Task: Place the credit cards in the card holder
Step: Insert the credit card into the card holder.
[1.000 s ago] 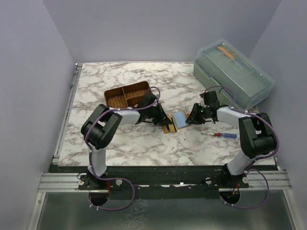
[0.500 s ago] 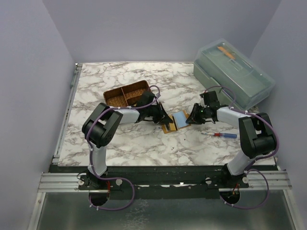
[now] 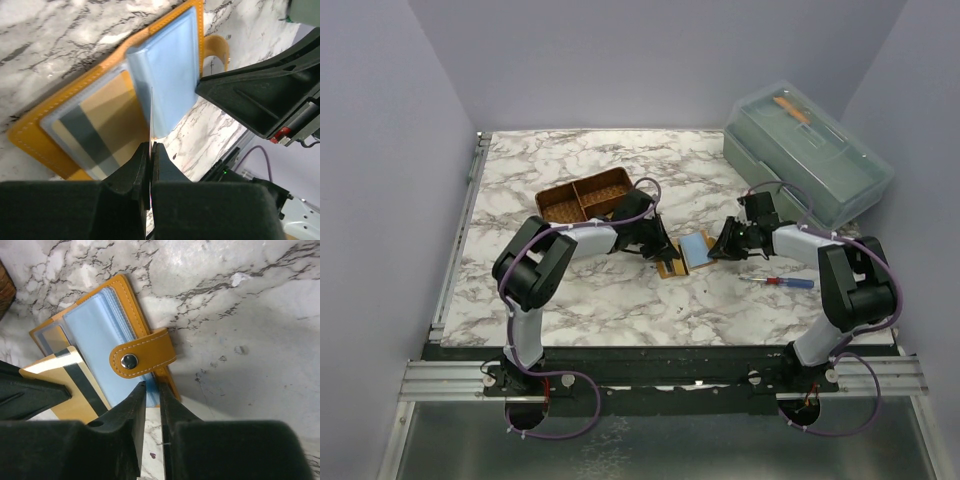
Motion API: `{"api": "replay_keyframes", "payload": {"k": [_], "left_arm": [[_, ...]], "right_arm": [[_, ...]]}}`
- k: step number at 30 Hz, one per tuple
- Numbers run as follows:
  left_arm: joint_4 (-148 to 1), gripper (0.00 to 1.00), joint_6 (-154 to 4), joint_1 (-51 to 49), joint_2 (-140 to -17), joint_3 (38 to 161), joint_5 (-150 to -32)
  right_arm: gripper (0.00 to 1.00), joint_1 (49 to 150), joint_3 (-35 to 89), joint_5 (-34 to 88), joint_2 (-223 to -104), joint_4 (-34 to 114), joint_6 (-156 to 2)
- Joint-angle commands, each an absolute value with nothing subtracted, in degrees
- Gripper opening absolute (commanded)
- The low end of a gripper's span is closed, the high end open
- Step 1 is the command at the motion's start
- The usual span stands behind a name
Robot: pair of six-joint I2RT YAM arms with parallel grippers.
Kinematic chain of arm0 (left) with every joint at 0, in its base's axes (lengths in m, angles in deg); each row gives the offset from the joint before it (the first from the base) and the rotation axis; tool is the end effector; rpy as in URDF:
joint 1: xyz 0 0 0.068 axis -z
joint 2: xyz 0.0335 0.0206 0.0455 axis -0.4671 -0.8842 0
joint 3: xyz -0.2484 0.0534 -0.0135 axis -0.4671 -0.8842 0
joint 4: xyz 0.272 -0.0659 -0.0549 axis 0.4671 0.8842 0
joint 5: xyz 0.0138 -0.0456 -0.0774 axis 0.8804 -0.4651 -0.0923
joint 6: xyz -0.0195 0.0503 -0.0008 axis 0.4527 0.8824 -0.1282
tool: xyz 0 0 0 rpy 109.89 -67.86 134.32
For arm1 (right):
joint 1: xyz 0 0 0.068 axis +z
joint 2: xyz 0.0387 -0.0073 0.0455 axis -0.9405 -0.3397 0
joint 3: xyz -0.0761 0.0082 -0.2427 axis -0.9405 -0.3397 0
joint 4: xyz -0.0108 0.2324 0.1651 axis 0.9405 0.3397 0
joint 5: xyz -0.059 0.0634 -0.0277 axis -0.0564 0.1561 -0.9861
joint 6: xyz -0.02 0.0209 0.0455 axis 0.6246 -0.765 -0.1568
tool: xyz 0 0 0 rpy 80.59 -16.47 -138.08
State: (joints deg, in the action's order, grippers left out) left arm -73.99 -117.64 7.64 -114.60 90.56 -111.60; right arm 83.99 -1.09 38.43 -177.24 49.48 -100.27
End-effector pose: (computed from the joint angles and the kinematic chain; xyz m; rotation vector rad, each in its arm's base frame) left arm 0.3229 -0.2514 0.1060 -0.1466 2.6605 -1.2526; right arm 0.3146 0.0896 0.1084 0.2441 2.6416 0.7082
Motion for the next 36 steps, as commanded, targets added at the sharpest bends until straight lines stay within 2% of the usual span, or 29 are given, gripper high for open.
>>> {"api": "replay_keyframes", "payload": {"k": [1, 3, 9, 10, 11, 13, 17, 20, 23, 36], "left_arm": [[-65.24, 0.00, -111.65, 9.48, -111.26, 94.08, -105.18], [-64.43, 0.00, -111.03, 10.19, -110.77, 93.92, -103.91], [-62.81, 0.00, -109.12, 11.06, -108.43, 93.76, -105.35], [-62.67, 0.00, -108.93, 11.16, -108.42, 94.01, -106.99], [-62.57, 0.00, -109.77, 11.60, -110.12, 95.83, -114.22], [-62.59, 0.00, -109.30, 11.93, -110.99, 96.96, -116.67], [-62.24, 0.00, -106.12, 11.84, -112.82, 99.55, -120.86], [-59.90, 0.00, -103.31, 11.63, -114.74, 102.84, -124.00], [-54.68, 0.00, -99.94, 11.64, -117.44, 106.64, -124.73], [-46.90, 0.00, -94.31, 10.39, -123.34, 110.41, -125.72]], "right_arm": [[0.15, 84.76, -7.01, 37.39, -177.25, 52.63, -103.07], [0.12, 84.77, -9.37, 35.62, -175.77, 52.91, -105.34], [0.11, 84.82, -16.17, 35.09, -168.65, 54.76, -108.41], [0.11, 84.80, -16.86, 35.77, -167.19, 55.54, -109.43], [0.11, 84.80, -17.85, 34.64, -162.26, 58.65, -112.52], [0.12, 84.72, -17.35, 32.72, -159.52, 59.84, -113.19], [0.22, 84.80, -14.24, 32.86, -156.46, 58.97, -109.43], [0.35, 84.82, -11.55, 34.38, -158.29, 58.68, -106.73], [0.43, 84.82, -10.77, 33.63, -160.44, 58.55, -106.00], [0.45, 84.80, -11.60, 32.47, -164.83, 56.74, -105.94]]}}
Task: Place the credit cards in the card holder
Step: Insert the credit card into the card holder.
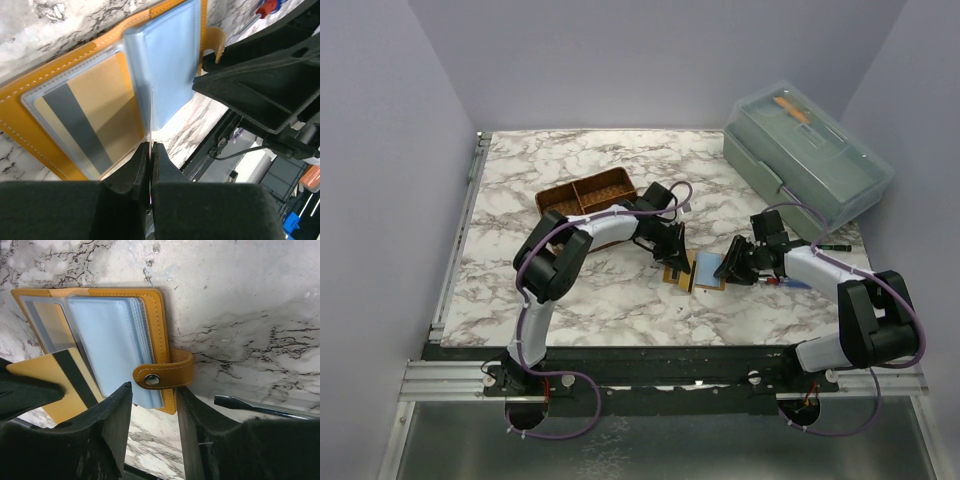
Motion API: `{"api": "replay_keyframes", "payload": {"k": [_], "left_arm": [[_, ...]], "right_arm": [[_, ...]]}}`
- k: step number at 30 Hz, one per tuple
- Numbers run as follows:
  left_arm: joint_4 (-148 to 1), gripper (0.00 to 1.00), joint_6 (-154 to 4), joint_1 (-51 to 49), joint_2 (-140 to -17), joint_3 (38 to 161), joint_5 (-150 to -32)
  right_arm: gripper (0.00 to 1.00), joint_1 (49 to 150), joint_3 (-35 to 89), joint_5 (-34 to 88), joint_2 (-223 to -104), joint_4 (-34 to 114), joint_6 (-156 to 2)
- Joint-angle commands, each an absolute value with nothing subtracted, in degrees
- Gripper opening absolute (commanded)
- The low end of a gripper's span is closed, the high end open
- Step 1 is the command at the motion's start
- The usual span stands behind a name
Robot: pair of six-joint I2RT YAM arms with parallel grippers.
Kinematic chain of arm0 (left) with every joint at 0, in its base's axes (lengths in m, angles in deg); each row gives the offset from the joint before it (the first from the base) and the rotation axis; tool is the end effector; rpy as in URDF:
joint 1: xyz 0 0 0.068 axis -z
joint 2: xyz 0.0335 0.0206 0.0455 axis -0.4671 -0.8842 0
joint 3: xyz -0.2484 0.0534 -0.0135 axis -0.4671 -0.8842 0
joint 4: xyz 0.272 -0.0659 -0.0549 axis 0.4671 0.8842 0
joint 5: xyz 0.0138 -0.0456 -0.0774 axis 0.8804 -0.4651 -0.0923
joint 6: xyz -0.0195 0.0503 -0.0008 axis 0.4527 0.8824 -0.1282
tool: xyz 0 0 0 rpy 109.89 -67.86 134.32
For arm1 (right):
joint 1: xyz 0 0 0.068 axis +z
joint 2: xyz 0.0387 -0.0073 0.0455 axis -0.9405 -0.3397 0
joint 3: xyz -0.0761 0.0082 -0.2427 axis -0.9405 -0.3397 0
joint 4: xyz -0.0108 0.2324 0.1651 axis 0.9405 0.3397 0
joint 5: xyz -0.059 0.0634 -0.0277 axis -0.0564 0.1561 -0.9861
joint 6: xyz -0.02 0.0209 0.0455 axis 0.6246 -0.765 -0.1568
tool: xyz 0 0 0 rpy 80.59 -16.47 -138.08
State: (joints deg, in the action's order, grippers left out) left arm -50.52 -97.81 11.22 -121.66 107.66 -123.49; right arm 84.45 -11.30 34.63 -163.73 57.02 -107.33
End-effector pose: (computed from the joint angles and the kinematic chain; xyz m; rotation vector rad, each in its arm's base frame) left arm 0.3263 -0.2949 0.1235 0.4177 2.8159 -1.3192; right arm 0.2608 0.0763 0.1154 0.4506 2.7055 0.6374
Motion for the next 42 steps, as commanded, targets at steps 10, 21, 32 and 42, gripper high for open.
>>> {"api": "replay_keyframes", "payload": {"k": [10, 21, 32, 42], "left_arm": [[-46.07, 0.00, -93.26, 9.88, -126.43, 113.10, -127.90], [-45.98, 0.00, -93.33, 9.81, -129.19, 115.15, -129.84], [-46.03, 0.00, -94.83, 8.63, -131.55, 117.43, -129.99], [-53.74, 0.00, -102.71, 6.27, -129.73, 112.79, -126.42]], "right_arm": [[0.44, 84.81, -11.86, 32.72, -165.61, 56.45, -105.68], [0.44, 84.82, -11.75, 33.38, -167.12, 55.97, -105.25], [0.41, 84.82, -11.69, 33.74, -168.86, 55.69, -104.80], [0.36, 84.82, -12.80, 34.28, -169.23, 54.95, -105.58]]}}
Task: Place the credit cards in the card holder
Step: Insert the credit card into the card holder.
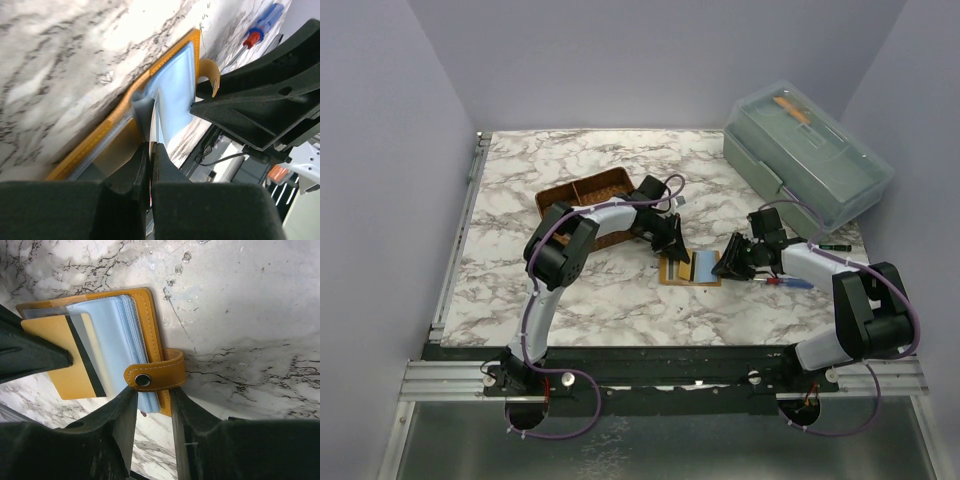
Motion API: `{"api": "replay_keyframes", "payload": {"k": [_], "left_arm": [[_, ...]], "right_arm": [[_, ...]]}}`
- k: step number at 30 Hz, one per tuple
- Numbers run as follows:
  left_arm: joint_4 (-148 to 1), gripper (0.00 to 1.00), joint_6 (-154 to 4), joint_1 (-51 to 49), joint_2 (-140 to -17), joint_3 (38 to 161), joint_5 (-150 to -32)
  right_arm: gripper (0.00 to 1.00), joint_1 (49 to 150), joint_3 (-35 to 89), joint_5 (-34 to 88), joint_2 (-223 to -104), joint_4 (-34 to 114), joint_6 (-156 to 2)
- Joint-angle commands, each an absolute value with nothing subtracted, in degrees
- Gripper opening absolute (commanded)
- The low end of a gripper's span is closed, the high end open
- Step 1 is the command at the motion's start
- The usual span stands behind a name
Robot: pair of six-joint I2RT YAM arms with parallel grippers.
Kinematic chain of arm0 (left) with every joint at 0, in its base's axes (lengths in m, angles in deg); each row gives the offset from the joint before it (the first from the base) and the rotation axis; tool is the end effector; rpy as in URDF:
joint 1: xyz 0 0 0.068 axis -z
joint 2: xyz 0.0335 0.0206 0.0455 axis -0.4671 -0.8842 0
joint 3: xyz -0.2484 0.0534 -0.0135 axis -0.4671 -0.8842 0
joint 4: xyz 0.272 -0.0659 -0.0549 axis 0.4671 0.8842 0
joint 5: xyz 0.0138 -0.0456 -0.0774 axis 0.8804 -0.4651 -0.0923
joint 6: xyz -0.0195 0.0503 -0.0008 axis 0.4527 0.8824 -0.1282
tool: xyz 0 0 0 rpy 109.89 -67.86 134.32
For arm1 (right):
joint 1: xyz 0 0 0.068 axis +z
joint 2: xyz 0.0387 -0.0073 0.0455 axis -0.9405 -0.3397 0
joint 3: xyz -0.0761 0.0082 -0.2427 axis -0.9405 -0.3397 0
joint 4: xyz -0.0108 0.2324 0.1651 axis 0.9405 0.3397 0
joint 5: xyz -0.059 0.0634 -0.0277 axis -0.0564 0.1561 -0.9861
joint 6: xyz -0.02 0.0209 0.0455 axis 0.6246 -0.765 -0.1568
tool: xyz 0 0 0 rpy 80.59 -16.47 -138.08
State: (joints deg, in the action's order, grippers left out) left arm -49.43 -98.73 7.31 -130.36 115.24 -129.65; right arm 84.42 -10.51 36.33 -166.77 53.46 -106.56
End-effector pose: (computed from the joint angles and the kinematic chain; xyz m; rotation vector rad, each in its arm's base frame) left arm 0.3638 -0.2882 0.0989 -0.3110 -2.7291 1.3784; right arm 0.2693 0.0793 0.1093 0.4146 2.6900 0.6806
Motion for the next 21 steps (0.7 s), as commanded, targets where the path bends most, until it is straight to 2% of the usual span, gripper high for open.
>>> {"api": "replay_keyframes", "payload": {"k": [1, 21], "left_arm": [[-54.19, 0.00, -103.27, 6.26, -129.67, 112.55, -126.33], [-65.61, 0.00, -114.13, 6.98, -127.77, 104.59, -124.61]], "right_arm": [[0.36, 84.82, -12.87, 34.32, -169.15, 54.95, -105.58], [0.34, 84.80, -15.52, 36.26, -167.53, 53.56, -109.27]]}}
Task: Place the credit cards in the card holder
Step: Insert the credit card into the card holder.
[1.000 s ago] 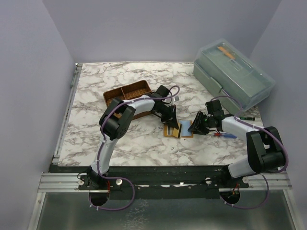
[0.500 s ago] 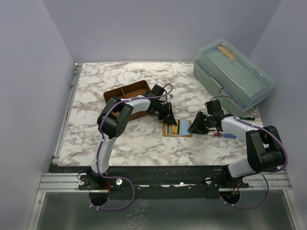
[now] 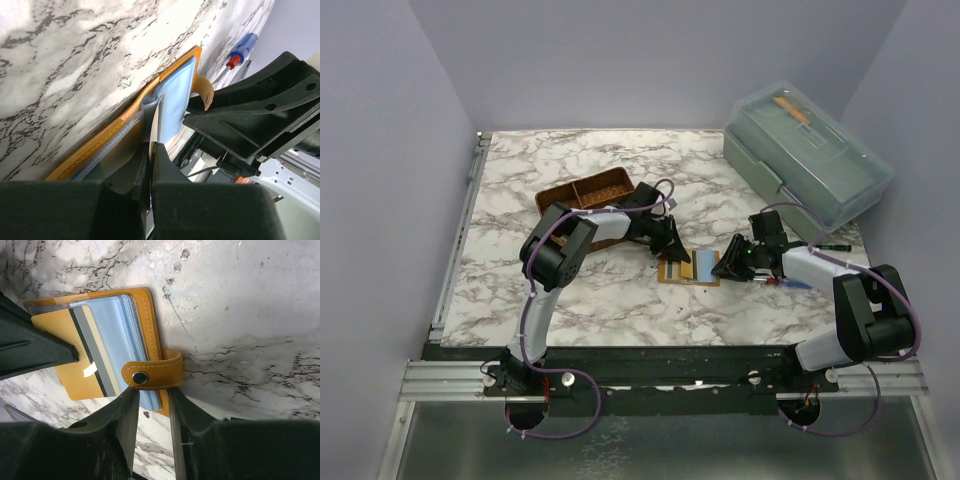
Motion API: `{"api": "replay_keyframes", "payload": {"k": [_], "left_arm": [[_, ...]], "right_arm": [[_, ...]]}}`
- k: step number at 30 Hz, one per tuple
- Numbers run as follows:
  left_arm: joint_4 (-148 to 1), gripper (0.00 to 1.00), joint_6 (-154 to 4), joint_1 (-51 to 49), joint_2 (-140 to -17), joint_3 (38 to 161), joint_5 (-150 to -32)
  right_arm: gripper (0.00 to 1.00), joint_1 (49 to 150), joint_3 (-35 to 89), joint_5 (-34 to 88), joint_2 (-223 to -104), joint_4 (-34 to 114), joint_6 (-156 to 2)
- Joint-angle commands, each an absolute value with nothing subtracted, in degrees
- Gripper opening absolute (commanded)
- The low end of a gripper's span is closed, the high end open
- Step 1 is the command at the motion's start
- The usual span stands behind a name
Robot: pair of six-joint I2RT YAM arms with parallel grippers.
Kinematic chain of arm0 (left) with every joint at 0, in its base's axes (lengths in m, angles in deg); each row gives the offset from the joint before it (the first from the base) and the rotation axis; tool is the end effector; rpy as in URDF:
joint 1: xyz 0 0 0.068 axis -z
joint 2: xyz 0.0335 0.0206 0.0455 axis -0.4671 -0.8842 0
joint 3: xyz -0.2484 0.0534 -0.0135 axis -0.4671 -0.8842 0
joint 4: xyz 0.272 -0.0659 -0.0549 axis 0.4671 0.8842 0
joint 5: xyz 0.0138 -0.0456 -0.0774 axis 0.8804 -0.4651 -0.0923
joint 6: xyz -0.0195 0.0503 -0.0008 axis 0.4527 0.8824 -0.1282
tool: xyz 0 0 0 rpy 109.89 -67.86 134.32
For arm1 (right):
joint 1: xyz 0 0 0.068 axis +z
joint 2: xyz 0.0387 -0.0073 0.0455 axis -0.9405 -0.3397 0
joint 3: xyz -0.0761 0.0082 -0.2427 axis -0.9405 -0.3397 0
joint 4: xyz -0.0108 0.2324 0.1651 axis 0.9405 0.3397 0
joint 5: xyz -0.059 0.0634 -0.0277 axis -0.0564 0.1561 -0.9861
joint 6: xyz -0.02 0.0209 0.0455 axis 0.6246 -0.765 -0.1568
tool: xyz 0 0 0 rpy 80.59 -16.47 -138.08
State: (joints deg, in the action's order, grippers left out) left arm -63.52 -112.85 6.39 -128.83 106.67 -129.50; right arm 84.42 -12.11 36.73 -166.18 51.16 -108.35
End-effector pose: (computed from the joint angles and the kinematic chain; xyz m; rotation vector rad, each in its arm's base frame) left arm 0.3584 -0.2754 0.0798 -0.0279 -2.7000 1.4450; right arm 0.2661 0.0788 0.1063 0.4464 2.6686 0.7069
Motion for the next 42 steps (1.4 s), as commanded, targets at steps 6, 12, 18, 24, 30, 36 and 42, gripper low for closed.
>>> {"api": "replay_keyframes", "payload": {"k": [6, 12, 18, 24, 30, 36, 42], "left_arm": [[-66.94, 0.00, -112.52, 8.99, -128.76, 105.14, -126.72], [-64.64, 0.32, -109.61, 9.32, -124.88, 102.11, -120.41], [-57.18, 0.52, -104.27, 10.20, -121.48, 103.15, -111.69], [-52.43, 0.57, -102.16, 10.79, -120.32, 104.56, -107.54], [-49.50, 0.60, -102.04, 11.24, -119.54, 105.55, -104.57], [-50.14, 0.60, -101.98, 14.03, -123.26, 109.46, -109.16], [-48.19, 0.65, -99.80, 12.91, -118.91, 105.56, -104.36]], "right_arm": [[0.34, 84.82, -15.17, 36.61, -167.68, 53.02, -109.74], [0.34, 84.79, -15.26, 36.06, -167.15, 53.37, -109.55], [0.34, 84.77, -15.03, 35.72, -167.36, 53.49, -109.10], [0.34, 84.81, -14.78, 35.74, -168.02, 53.37, -108.92], [0.34, 84.82, -14.81, 35.77, -168.28, 53.29, -108.76], [0.34, 84.81, -14.64, 36.39, -169.14, 52.49, -108.66], [0.34, 84.82, -14.07, 37.19, -169.76, 52.07, -108.54]]}}
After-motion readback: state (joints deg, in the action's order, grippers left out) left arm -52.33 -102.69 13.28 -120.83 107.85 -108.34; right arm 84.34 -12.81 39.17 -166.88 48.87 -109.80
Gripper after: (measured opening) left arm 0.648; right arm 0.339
